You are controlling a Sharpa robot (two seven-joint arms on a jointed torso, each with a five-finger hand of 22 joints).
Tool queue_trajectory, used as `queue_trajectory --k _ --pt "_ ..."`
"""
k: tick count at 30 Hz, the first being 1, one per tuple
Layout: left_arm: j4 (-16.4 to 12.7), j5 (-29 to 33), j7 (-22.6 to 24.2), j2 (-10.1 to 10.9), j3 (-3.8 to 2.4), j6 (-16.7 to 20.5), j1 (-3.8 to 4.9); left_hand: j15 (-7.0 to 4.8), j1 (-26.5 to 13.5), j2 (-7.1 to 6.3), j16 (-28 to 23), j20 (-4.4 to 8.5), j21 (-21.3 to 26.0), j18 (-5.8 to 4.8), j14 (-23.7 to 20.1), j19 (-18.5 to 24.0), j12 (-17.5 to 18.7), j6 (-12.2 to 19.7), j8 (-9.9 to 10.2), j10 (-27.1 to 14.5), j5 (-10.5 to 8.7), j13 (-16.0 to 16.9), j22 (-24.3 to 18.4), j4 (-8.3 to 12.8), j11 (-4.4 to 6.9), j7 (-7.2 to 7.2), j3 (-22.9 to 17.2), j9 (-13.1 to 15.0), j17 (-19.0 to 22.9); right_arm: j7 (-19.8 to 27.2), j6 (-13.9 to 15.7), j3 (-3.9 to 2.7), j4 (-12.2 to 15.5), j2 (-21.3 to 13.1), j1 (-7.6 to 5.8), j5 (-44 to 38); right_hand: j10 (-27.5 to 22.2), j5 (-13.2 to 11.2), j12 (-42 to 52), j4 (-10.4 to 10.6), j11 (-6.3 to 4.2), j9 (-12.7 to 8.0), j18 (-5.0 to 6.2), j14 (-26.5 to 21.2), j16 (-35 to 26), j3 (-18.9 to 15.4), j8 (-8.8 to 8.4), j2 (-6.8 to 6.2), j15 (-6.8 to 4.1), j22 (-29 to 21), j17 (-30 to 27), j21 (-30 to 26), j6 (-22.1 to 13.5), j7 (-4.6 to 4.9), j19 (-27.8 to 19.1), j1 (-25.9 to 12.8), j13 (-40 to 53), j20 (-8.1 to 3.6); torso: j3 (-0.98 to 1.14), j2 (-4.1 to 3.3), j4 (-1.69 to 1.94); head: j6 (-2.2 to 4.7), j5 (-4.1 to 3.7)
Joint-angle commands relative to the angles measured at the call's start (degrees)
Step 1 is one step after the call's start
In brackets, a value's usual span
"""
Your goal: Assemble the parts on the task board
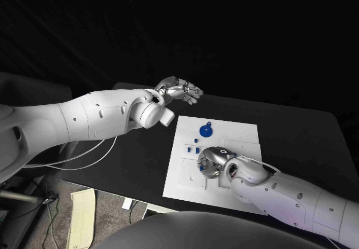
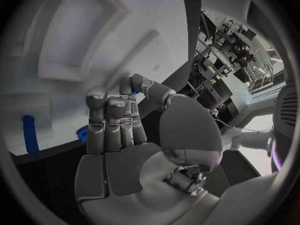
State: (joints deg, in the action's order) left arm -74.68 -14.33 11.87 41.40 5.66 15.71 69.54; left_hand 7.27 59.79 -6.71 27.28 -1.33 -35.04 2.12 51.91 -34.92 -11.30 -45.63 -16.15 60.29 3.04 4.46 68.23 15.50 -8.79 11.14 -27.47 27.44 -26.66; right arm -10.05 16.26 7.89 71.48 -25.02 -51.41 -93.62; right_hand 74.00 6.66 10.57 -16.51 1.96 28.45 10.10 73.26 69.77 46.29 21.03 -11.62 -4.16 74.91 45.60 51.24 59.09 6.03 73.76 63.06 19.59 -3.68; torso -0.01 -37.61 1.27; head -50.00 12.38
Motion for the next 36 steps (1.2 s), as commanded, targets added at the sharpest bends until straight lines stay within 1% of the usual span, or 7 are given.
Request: queue_trajectory --k 1,11,21,26,31,34,36 --pt "-0.2 -0.1 0.3 0.0 -0.05 0.0 0.08 -0.07 0.4 -0.33 -0.2 -0.14 0.2 0.87 0.3 -0.4 0.3 0.5 -0.4 0.2 -0.09 -0.1 0.1 -0.3 -0.1 -0.04 0.0 -0.1 -0.1 -0.2 -0.3 0.13 -0.2 -0.1 0.16 -1.3 -0.7 0.3 -0.4 0.0 0.38 0.0 4.9 -0.3 -0.3 -0.7 -0.31 -0.58 0.1 0.9 0.1 -0.4 -0.1 0.3 -0.4 -0.4 0.0 -0.13 0.03 0.0 0.04 0.0 -0.04" --pt "-0.1 -0.1 0.2 -0.1 -0.05 0.0 0.08 -0.07 0.4 -0.33 -0.3 -0.14 0.2 0.88 0.3 -0.4 0.3 0.5 -0.4 0.2 -0.09 -0.1 0.1 -0.3 -0.11 -0.04 0.0 -0.1 -0.1 -0.3 0.0 0.13 -0.1 -0.2 0.16 -2.0 -0.9 1.2 -0.7 0.0 0.5 0.1 4.9 -0.5 -0.5 -2.9 -0.66 -1.09 0.22 0.9 0.0 -0.5 -0.4 0.41 -0.5 -1.2 0.2 -0.25 0.01 0.01 0.0 0.0 -0.09" --pt "-0.1 -0.1 0.2 0.0 -0.05 -0.1 0.08 -0.07 0.4 -0.32 -0.3 -0.14 0.3 0.88 0.3 -0.4 0.3 0.5 -0.4 0.1 -0.09 -0.1 0.1 -0.3 -0.12 -0.03 0.0 -0.1 -0.2 -0.5 0.4 0.13 0.0 -0.2 0.16 -2.3 -0.9 1.5 -0.8 0.0 0.5 0.2 4.9 -0.6 -0.5 -3.4 -0.73 -1.2 0.22 0.9 0.0 -0.5 -0.4 0.41 -0.6 -1.2 0.3 -0.3 -0.01 0.0 0.04 0.0 -0.26" --pt "-0.1 -0.1 0.2 0.0 -0.05 -0.1 0.08 -0.07 0.5 -0.32 -0.3 -0.13 0.3 0.88 0.3 -0.4 0.4 0.6 -0.4 0.1 -0.09 -0.1 0.1 -0.2 -0.12 -0.03 0.0 -0.1 -0.2 -0.4 1.4 0.13 0.1 -0.4 0.15 -2.3 -1.1 1.6 -1.0 0.0 0.57 0.2 4.9 -0.7 -0.6 -3.7 -0.91 -1.47 0.28 0.9 -0.1 -0.6 -0.6 0.5 -0.7 -1.1 0.4 -0.35 -0.01 0.01 0.04 0.0 -0.21" --pt "0.0 -0.1 0.2 0.0 -0.05 -0.1 0.08 -0.08 0.5 -0.32 -0.3 -0.13 0.3 0.88 0.3 -0.4 0.4 0.6 -0.4 0.1 -0.09 -0.1 0.1 -0.2 -0.13 -0.03 0.0 -0.1 -0.2 -0.3 2.4 0.13 0.7 -0.8 0.14 -1.7 -3.1 2.1 -1.8 0.0 1.33 -0.2 4.9 -1.4 -0.9 -4.5 -2.22 -2.26 1.04 0.9 -0.2 -0.8 -2.7 1.48 -1.3 -0.6 0.2 -0.45 0.02 0.0 0.01 0.0 -0.28" --pt "0.1 -0.1 0.1 -0.1 -0.05 0.0 0.08 -0.08 0.5 -0.32 -0.4 -0.13 0.3 0.89 0.3 -0.4 0.4 0.6 -0.4 0.1 -0.09 -0.1 0.1 -0.2 -0.13 -0.03 0.0 -0.1 -0.3 -0.4 3.6 0.13 1.0 -1.1 0.13 -0.5 -3.9 2.4 -1.6 0.0 1.57 -0.6 4.9 -1.9 -0.9 -5.7 -3.41 -2.9 1.28 1.0 -0.1 -0.9 -4.9 2.39 -1.7 -0.7 0.3 -0.31 0.01 0.01 0.02 0.0 -0.36" --pt "0.1 -0.1 0.2 -0.1 -0.05 0.0 0.08 -0.08 0.5 -0.35 -0.4 -0.13 0.3 0.88 0.3 -0.4 0.4 0.6 -0.4 0.2 -0.09 -0.1 0.1 -0.2 -0.13 -0.03 0.0 -0.1 -0.3 -0.2 4.0 0.13 1.3 -1.4 0.11 -0.4 -5.2 1.7 -1.9 -0.1 2.0 -1.0 4.9 -2.9 -1.0 -7.2 -4.46 -3.59 1.73 1.1 -0.1 -1.1 -6.8 3.06 -2.6 -1.2 0.1 -0.03 0.01 0.03 0.03 0.0 -0.33"
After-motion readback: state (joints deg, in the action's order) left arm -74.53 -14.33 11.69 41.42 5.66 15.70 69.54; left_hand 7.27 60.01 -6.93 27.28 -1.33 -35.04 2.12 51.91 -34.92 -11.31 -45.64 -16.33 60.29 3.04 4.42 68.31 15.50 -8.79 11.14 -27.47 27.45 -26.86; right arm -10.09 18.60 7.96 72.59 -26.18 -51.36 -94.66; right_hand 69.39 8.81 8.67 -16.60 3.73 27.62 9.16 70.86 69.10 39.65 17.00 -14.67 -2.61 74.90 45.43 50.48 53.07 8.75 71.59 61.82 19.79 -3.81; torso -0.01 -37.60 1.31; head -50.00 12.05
